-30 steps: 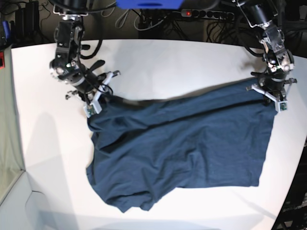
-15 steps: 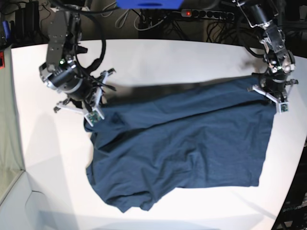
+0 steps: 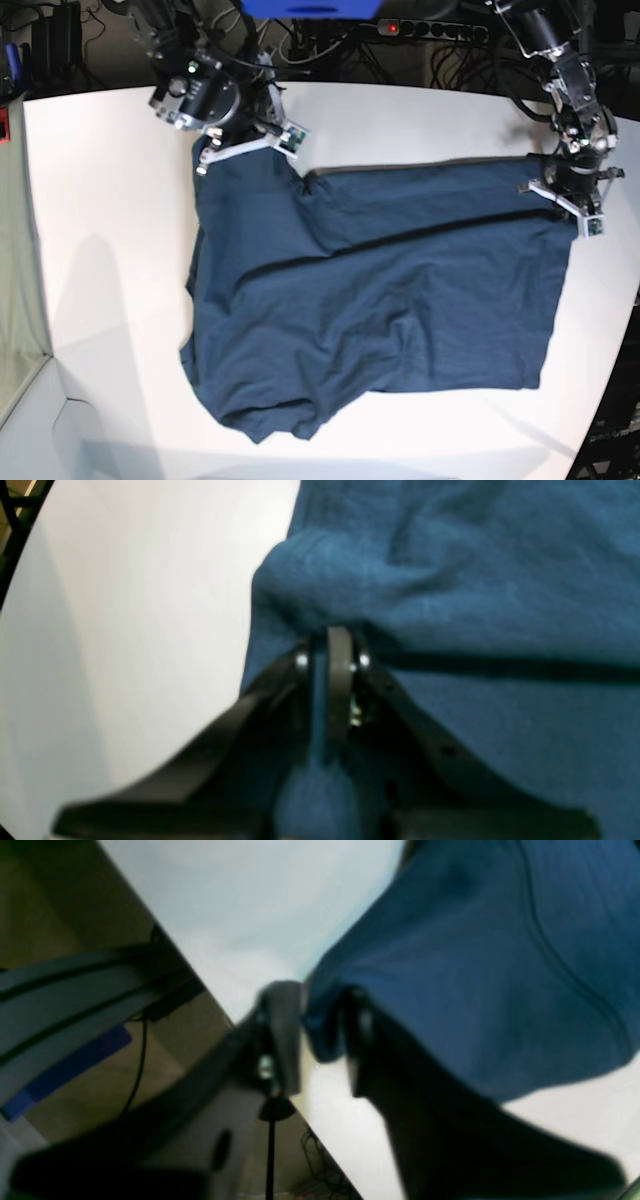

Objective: Layout the t-shirt on the table in an organized manner, then fold the t-shirt properly
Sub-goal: 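Pull the shirt with both grippers toward the robot and lay it flat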

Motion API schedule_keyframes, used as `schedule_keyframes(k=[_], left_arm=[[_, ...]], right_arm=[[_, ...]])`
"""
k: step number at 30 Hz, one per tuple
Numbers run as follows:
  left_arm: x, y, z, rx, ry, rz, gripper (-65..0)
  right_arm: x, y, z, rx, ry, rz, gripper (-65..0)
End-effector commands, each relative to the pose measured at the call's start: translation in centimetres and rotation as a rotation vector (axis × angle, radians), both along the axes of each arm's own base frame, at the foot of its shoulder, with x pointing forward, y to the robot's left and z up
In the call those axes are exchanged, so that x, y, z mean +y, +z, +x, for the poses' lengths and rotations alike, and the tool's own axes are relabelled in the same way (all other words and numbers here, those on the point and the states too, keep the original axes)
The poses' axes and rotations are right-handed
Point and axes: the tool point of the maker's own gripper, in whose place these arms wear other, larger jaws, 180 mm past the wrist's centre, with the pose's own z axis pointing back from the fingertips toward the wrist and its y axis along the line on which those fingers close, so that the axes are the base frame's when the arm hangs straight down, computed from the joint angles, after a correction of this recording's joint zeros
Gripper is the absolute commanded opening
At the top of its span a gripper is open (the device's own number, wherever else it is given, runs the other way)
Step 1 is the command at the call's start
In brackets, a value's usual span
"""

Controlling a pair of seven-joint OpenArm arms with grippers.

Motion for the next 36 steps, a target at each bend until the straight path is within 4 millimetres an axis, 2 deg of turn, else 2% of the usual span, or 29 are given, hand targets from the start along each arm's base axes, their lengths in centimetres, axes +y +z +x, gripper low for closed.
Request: schedule_keyframes(k=[1,3,6,14,18,20,22,25,27,29,32,34,36], left_arm=[[1.1,2.0,1.0,-0.053,-0.004,0.039,-61.0],[1.5,2.1,0.9,-0.052,-0.002,0.046,-61.0],[2.2,2.4,0.9,-0.049,-0.001,0.063,-61.0],[4.1,3.5,0.9,-0.046,-0.004,0.112,-61.0],[5.5,4.7,1.0,-0.05,-0.005,0.152,-61.0],[5.3,5.9,1.4,-0.075,-0.011,0.168,-61.0],[3.8,7.8,1.9,-0.128,-0.027,0.179,-61.0],[1.0,9.1,1.3,-0.129,-0.038,0.17,-61.0],[-0.9,9.3,0.9,-0.11,-0.036,0.14,-61.0],[-3.4,8.2,0.6,-0.067,-0.046,0.085,-61.0],[-6.2,5.1,-1.0,0.029,-0.074,0.019,-61.0],[-7.5,2.7,-2.2,0.087,-0.105,-0.009,-61.0],[-7.8,0.5,-3.0,0.127,-0.108,-0.038,-61.0]], right_arm=[[0.2,0.5,0.0,-0.017,0.001,0.015,-44.0],[-0.2,0.7,0.1,-0.025,-0.003,0.01,-39.3],[-1.5,1.0,0.6,-0.042,-0.029,-0.008,-35.9],[-7.6,1.8,3.4,-0.108,-0.229,-0.041,-35.8],[-10.4,2.4,4.4,-0.148,-0.319,-0.046,-35.8],[-11.5,2.5,4.5,-0.155,-0.352,-0.054,-35.8],[-12.1,2.6,4.6,-0.159,-0.371,-0.059,-35.8],[-12.4,2.6,4.7,-0.162,-0.379,-0.062,-35.8],[-12.4,2.7,4.7,-0.163,-0.381,-0.06,-35.8],[-12.1,2.8,5.0,-0.175,-0.378,-0.046,-35.8],[-11.9,2.9,5.0,-0.182,-0.375,-0.035,-35.6],[-11.9,2.8,5.0,-0.181,-0.375,-0.035,-35.6],[-11.9,2.8,5.0,-0.181,-0.375,-0.035,-35.6]])
